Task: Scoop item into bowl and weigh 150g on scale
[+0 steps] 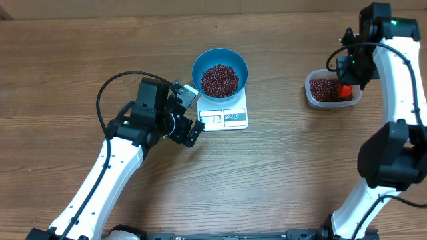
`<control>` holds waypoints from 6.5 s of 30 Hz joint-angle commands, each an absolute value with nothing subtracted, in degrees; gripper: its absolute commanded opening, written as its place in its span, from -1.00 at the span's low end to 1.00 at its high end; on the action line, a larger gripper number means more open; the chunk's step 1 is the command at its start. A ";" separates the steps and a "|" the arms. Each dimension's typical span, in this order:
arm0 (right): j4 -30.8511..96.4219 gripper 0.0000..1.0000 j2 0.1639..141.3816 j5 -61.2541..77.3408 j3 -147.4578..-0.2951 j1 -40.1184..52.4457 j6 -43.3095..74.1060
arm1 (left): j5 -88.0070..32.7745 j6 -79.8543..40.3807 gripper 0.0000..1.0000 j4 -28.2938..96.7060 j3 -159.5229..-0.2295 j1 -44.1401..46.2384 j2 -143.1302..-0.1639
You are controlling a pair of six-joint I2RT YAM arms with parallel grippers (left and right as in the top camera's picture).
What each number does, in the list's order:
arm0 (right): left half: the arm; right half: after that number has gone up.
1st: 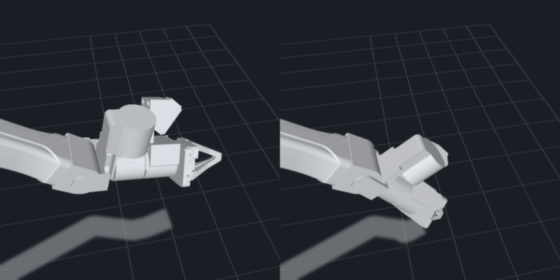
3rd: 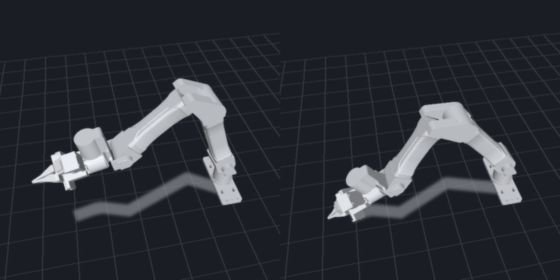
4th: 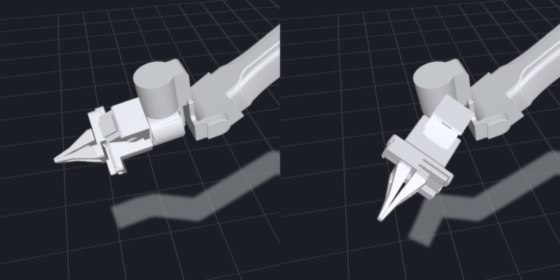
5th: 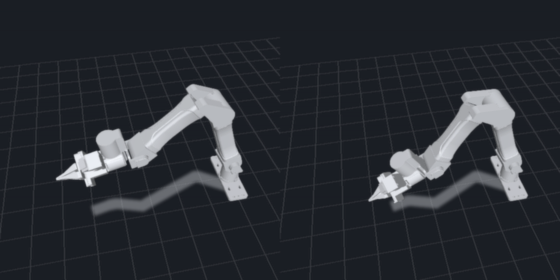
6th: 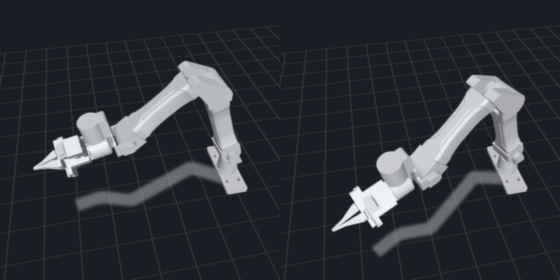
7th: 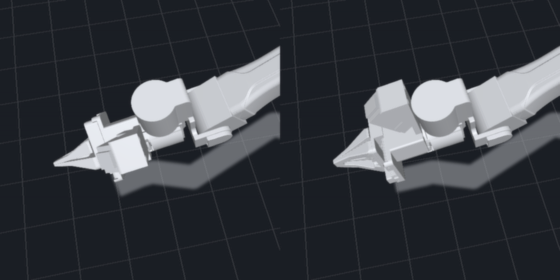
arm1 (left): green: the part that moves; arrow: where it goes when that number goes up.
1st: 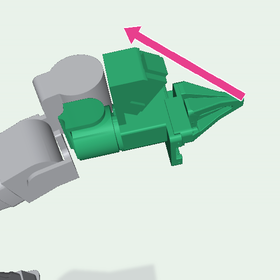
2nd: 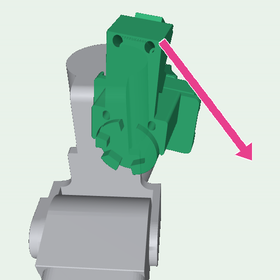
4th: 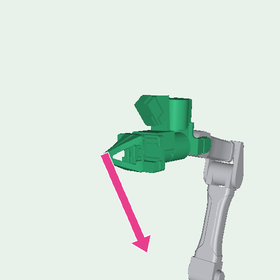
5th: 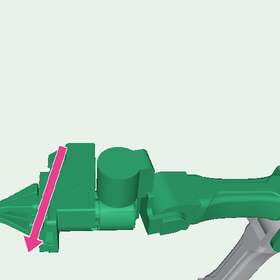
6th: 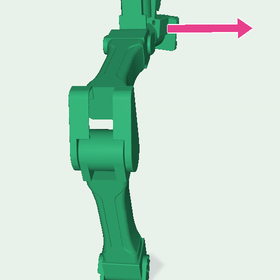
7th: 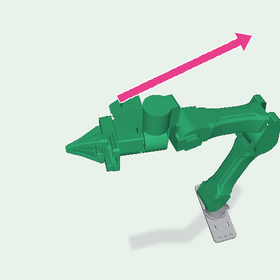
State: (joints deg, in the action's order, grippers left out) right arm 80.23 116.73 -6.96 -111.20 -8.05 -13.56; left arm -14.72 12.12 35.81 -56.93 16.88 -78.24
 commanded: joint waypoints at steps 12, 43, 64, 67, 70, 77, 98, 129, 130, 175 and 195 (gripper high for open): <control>77.62 -0.93 120.05 -13.91 -110.96 -8.08 -10.41 | -14.83 11.55 0.99 35.79 -56.82 16.86 -78.65; 80.53 -0.93 123.57 10.94 -110.91 -8.99 -10.90 | -14.81 11.55 0.99 35.79 -56.82 16.86 -78.65; 80.03 -0.93 123.57 26.59 -110.52 -17.54 -11.20 | -14.81 11.55 0.99 35.79 -56.82 16.86 -78.65; 80.05 -0.93 123.57 27.18 -110.52 -18.57 -11.66 | -14.81 11.55 0.99 35.79 -56.82 16.86 -78.65; 80.01 -0.93 123.57 27.31 -110.41 -19.22 -12.27 | -14.81 11.55 0.99 35.79 -56.84 16.86 -78.65; 79.61 -0.93 123.57 31.20 -106.96 -20.75 -16.91 | -14.83 11.55 0.99 35.79 -56.84 16.86 -78.65; 78.02 -0.93 123.57 47.22 -104.29 -31.05 -20.29 | -14.81 11.55 0.99 35.77 -56.82 16.86 -78.65; 88.42 -0.93 123.57 62.98 -104.31 -35.00 -35.05 | -14.81 11.55 0.99 35.79 -56.82 16.86 -78.65; 88.44 -0.93 123.57 63.53 -104.31 -35.00 -35.05 | -14.83 11.55 0.99 35.79 -56.82 16.86 -78.65; 90.35 -0.92 123.57 66.98 -104.31 -35.64 -35.05 | -14.83 11.55 0.99 35.79 -56.84 16.86 -78.65; 97.12 -0.93 123.11 72.62 -105.54 -35.77 -39.99 | -14.83 11.55 1.00 35.79 -56.82 16.91 -78.65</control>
